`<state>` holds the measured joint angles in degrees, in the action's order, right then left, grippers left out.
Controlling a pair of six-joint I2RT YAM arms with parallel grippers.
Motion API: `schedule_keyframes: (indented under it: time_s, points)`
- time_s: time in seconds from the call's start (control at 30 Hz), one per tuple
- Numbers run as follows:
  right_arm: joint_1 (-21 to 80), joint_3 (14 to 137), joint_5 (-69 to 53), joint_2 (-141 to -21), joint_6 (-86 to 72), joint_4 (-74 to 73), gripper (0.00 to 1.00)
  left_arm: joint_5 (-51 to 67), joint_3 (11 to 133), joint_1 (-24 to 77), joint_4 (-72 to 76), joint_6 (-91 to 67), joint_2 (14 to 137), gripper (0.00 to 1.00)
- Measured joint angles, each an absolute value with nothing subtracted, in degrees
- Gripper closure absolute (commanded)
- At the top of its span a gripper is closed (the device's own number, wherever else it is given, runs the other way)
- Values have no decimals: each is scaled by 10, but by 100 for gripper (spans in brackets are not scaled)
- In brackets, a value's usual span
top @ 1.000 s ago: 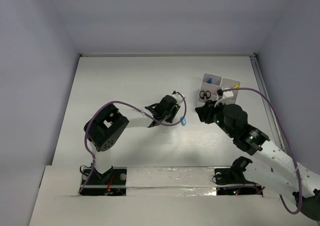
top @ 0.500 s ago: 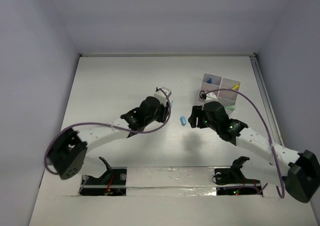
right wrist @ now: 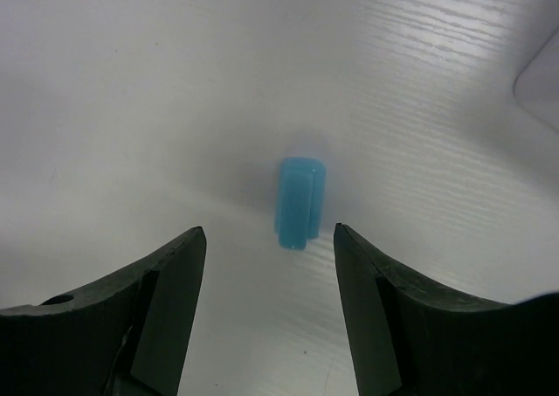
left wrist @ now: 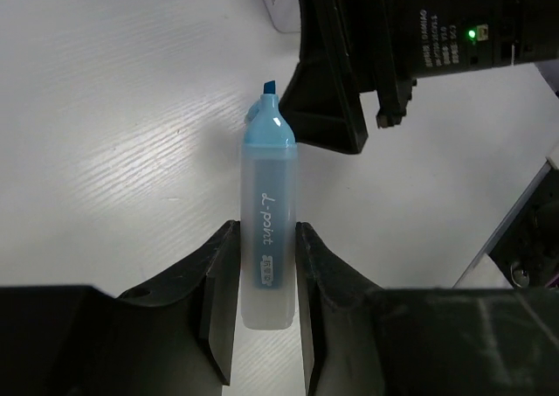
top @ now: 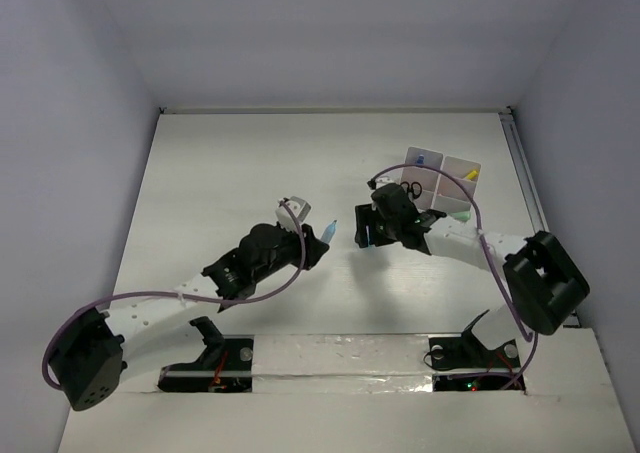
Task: Sort the stationery into containers
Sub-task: Close the scissors near the pen.
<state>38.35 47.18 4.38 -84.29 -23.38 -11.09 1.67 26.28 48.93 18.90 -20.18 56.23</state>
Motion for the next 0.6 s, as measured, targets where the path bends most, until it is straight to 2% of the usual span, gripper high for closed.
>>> schedule_keyframes:
  time_s: [0.5,0.6]
  points:
    - [382,555,83,-966,-213,-138,45,51,209,489,258,-244,511,100]
    - [382,560,89,-974,-209,-144,53,57,209,489,264,-246,513,100]
